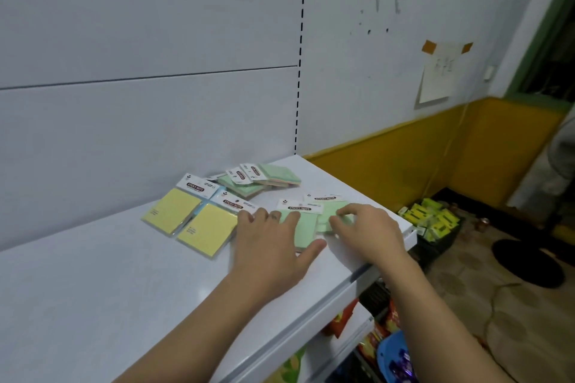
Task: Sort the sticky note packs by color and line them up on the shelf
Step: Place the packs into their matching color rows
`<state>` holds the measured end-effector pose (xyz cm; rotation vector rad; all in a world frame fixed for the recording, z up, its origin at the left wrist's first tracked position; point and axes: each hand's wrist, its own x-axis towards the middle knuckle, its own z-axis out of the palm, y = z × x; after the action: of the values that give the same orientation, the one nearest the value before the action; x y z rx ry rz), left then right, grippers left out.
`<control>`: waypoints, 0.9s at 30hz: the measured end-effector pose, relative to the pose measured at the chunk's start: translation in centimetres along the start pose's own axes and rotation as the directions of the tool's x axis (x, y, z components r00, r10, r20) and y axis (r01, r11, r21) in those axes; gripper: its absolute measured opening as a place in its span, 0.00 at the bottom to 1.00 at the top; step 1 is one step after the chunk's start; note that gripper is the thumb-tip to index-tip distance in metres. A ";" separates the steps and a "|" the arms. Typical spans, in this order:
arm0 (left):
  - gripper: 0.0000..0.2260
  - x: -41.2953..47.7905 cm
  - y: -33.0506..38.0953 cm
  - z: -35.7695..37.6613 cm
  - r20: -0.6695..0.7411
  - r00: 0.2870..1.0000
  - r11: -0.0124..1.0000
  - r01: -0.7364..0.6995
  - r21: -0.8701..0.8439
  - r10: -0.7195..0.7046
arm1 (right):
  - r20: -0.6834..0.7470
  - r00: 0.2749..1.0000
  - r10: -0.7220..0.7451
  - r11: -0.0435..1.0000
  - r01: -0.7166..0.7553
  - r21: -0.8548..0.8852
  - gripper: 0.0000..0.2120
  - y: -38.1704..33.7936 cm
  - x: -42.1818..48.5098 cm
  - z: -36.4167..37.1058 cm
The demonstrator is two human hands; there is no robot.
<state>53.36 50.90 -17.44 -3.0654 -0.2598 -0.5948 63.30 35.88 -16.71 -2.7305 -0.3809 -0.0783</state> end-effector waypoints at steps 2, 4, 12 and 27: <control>0.34 0.1 -0.2 0.2 -0.010 0.999 0.999 0.034 0.004 -0.034 | -0.060 0.997 0.050 0.999 -0.051 -0.019 0.25 -0.9 0.0 0.6; 0.33 0.0 -0.7 0.3 -0.003 0.998 0.998 0.060 0.025 -0.060 | -0.059 0.995 0.080 0.995 -0.083 -0.053 0.31 -1.6 0.0 1.1; 0.32 -0.3 -0.8 0.6 0.101 0.984 0.988 0.144 0.058 -0.150 | 0.058 0.992 0.114 0.993 -0.116 0.030 0.34 -1.4 0.7 -0.5; 0.28 3.8 -1.2 -1.0 0.371 0.882 0.696 0.462 -0.549 -0.291 | 0.139 0.983 0.116 0.955 -0.149 0.256 0.25 0.8 1.2 -1.3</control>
<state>56.28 52.69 -15.07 -3.7790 -0.9033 -0.3159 64.67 35.00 -15.69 -2.4923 -0.2213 0.1660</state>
